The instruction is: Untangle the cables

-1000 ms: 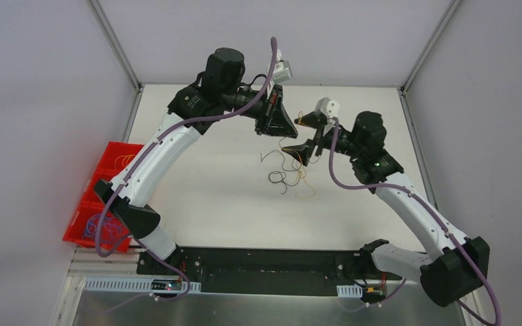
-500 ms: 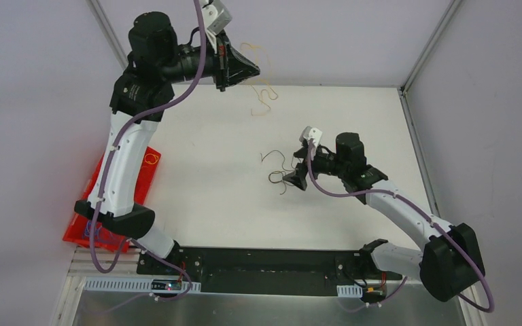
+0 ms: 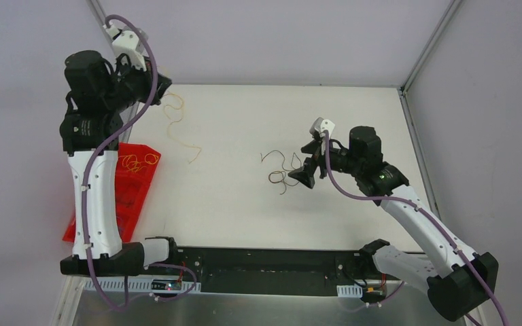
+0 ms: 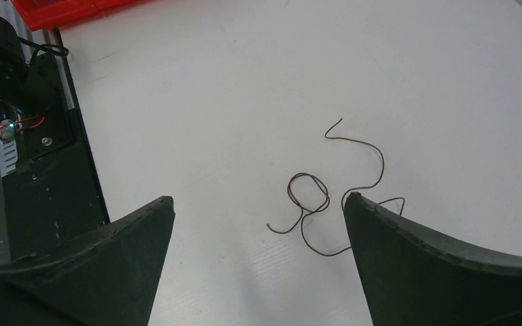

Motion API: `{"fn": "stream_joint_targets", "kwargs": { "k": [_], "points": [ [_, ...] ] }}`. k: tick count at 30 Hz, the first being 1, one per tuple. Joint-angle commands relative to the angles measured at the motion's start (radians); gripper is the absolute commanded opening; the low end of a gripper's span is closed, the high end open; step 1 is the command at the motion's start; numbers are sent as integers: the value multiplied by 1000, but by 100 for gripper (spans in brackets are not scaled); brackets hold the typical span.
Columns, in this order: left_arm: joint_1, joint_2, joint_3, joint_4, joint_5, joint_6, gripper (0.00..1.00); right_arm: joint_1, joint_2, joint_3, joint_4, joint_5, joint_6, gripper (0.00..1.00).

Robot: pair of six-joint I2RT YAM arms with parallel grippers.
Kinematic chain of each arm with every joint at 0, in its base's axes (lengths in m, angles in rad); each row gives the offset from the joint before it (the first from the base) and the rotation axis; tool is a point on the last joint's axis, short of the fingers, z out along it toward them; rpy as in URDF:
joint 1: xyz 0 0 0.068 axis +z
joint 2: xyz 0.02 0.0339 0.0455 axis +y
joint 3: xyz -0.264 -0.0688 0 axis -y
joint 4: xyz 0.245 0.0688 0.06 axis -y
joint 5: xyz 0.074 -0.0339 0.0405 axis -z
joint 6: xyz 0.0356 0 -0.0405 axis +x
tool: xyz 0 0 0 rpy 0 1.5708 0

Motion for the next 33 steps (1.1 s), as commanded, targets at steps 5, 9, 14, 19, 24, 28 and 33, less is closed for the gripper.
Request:
{"fn": "stream_joint_targets", "kwargs": {
  "k": [5,9,14,19,24,28,33],
  "points": [
    [147,-96,-51,-162,-413,66,0,-1,-17,52,-126,22,-20,99],
    [199,-69,-61,-182,-578,50,0,-1,-13,63,-146,27,-30,99],
    [291,6,-43,-175,-610,-4,0,0,-13,72,-167,24,-28,99],
    [354,71,-21,-128,-651,-35,0,-1,-31,74,-214,35,-55,99],
    [367,104,-40,-87,-688,-28,0,-1,-38,80,-241,46,-79,99],
    [375,116,-98,-42,-694,-12,0,-1,-28,88,-248,50,-82,99],
    [379,134,-222,28,-668,-1,0,-1,-19,86,-245,49,-67,99]
  ]
}}
